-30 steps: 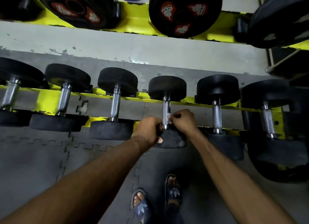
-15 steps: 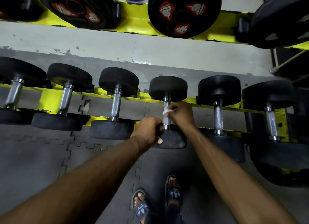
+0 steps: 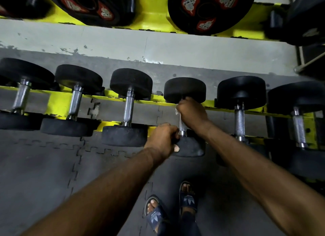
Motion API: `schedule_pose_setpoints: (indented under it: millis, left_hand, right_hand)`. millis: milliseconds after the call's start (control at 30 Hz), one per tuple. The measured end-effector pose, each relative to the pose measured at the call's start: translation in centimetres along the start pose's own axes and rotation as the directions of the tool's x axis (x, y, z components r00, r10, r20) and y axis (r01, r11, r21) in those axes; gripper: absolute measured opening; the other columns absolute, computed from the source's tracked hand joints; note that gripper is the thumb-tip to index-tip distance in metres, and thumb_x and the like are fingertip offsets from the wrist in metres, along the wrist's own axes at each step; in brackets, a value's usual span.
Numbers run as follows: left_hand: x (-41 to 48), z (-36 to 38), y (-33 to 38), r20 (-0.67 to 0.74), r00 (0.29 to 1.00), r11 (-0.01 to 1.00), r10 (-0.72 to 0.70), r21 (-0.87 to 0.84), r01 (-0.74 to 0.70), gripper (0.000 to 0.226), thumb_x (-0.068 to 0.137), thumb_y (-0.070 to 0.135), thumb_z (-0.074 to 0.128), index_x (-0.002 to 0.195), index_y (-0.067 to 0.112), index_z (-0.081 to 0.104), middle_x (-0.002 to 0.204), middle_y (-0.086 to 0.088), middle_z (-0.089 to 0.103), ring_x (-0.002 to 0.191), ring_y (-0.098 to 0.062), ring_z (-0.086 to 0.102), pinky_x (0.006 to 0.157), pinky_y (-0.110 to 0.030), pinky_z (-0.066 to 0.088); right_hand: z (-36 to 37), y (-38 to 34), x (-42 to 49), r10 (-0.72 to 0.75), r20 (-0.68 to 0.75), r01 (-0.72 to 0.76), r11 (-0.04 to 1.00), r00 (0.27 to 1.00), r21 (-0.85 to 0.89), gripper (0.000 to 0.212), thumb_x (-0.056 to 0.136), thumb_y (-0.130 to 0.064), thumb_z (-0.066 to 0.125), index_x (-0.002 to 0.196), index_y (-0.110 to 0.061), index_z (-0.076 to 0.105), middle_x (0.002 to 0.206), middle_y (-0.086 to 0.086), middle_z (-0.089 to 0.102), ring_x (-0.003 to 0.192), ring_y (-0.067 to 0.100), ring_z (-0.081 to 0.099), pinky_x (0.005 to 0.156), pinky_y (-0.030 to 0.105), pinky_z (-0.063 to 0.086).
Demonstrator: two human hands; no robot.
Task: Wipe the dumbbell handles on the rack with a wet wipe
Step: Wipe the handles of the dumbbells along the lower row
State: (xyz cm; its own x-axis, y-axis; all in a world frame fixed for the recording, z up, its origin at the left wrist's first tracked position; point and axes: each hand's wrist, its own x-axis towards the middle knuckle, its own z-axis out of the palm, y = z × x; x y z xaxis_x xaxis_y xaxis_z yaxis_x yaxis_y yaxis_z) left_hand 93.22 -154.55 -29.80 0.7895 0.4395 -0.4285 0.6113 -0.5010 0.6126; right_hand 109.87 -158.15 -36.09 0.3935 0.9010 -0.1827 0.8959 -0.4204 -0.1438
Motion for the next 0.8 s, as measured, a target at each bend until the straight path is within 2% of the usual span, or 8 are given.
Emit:
schedule_pose_setpoints:
  millis: [133, 267, 333, 433, 500, 600, 700, 800]
  left_hand:
    - [0.0, 0.1, 0.0, -0.002, 1.0, 0.999, -0.012, -0.03, 0.012, 0.033, 0.064, -0.007, 0.075, 0.074, 0.018, 0.058, 0.088, 0.003, 0.055, 0.084, -0.019, 0.055, 0.075, -0.038, 0.052]
    - [0.1, 0.0, -0.1, 0.015, 1.0, 0.999, -0.018, -0.026, 0.019, 0.032, 0.064, -0.004, 0.081, 0.079, 0.016, 0.061, 0.092, 0.003, 0.056, 0.086, -0.019, 0.055, 0.077, -0.038, 0.054]
    - [0.1, 0.0, 0.0, 0.011, 1.0, 1.0, -0.019, -0.012, 0.019, 0.033, 0.065, -0.003, 0.08, 0.077, 0.019, 0.059, 0.091, 0.004, 0.054, 0.086, -0.019, 0.054, 0.077, -0.041, 0.055]
    - [0.1, 0.3, 0.1, -0.003, 1.0, 1.0, -0.004, 0.019, 0.004, 0.033, 0.069, -0.003, 0.077, 0.077, 0.022, 0.057, 0.091, 0.006, 0.052, 0.085, -0.018, 0.053, 0.076, -0.042, 0.056]
    - [0.1, 0.4, 0.1, 0.002, 1.0, 1.0, 0.005, 0.024, -0.005, 0.031, 0.07, -0.004, 0.077, 0.079, 0.02, 0.058, 0.092, 0.005, 0.053, 0.086, -0.018, 0.054, 0.076, -0.042, 0.056]
    - [0.3, 0.5, 0.1, 0.004, 1.0, 1.0, 0.008, 0.02, -0.009, 0.028, 0.071, -0.005, 0.076, 0.083, 0.016, 0.061, 0.093, 0.002, 0.055, 0.087, -0.02, 0.054, 0.078, -0.042, 0.056]
    - [0.2, 0.4, 0.1, -0.009, 1.0, 1.0, 0.013, 0.029, -0.013, 0.024, 0.072, 0.002, 0.08, 0.086, 0.014, 0.064, 0.094, 0.0, 0.056, 0.087, -0.02, 0.055, 0.08, -0.038, 0.054]
    - [0.1, 0.3, 0.2, -0.012, 1.0, 0.999, 0.014, 0.033, -0.014, 0.027, 0.069, 0.003, 0.082, 0.084, 0.014, 0.063, 0.093, 0.001, 0.055, 0.086, -0.021, 0.054, 0.077, -0.035, 0.052]
  right_hand:
    - [0.2, 0.0, -1.0, -0.265, 0.202, 0.28, 0.959, 0.943, -0.05, 0.008, 0.079, -0.006, 0.064, 0.08, -0.011, 0.07, 0.084, 0.01, 0.064, 0.077, 0.032, 0.064, 0.063, 0.038, 0.055]
    - [0.0, 1.4, -1.3, 0.136, -0.002, -0.12, 0.882, 0.991, 0.456, 0.009, 0.082, -0.017, 0.064, 0.079, -0.017, 0.073, 0.082, -0.009, 0.066, 0.077, 0.009, 0.061, 0.064, 0.024, 0.041]
    - [0.8, 1.0, -2.3, 0.427, -0.068, -0.301, 0.733, 0.902, 0.61, 0.009, 0.084, -0.022, 0.067, 0.08, -0.018, 0.073, 0.08, -0.007, 0.066, 0.075, 0.009, 0.06, 0.065, 0.026, 0.043]
    - [1.9, 0.3, -4.1, 0.655, 0.209, -0.523, 0.328, 0.726, 0.787, 0.006, 0.079, -0.021, 0.078, 0.08, -0.016, 0.074, 0.08, -0.004, 0.072, 0.075, 0.012, 0.066, 0.072, 0.028, 0.054]
    - [1.1, 0.7, -4.2, 0.621, 0.458, -0.547, -0.056, 0.636, 0.836, 0.009, 0.074, -0.012, 0.083, 0.073, -0.013, 0.074, 0.073, 0.005, 0.073, 0.064, 0.016, 0.067, 0.061, 0.028, 0.056]
    - [0.5, 1.8, -2.3, 0.535, 0.663, -0.552, -0.38, 0.524, 0.743, 0.014, 0.081, -0.003, 0.076, 0.072, -0.009, 0.066, 0.068, 0.009, 0.064, 0.052, 0.014, 0.059, 0.053, 0.027, 0.048]
    - [1.9, 2.7, -0.4, 0.389, 0.754, -0.525, -0.548, 0.529, 0.651, 0.011, 0.091, -0.007, 0.059, 0.084, -0.015, 0.061, 0.082, 0.008, 0.061, 0.08, 0.024, 0.065, 0.074, 0.036, 0.053]
    - [3.4, 2.9, 0.2, 0.323, 0.687, -0.523, -0.465, 0.651, 0.714, 0.017, 0.096, -0.02, 0.05, 0.102, -0.016, 0.066, 0.094, 0.008, 0.071, 0.099, 0.029, 0.066, 0.082, 0.036, 0.052]
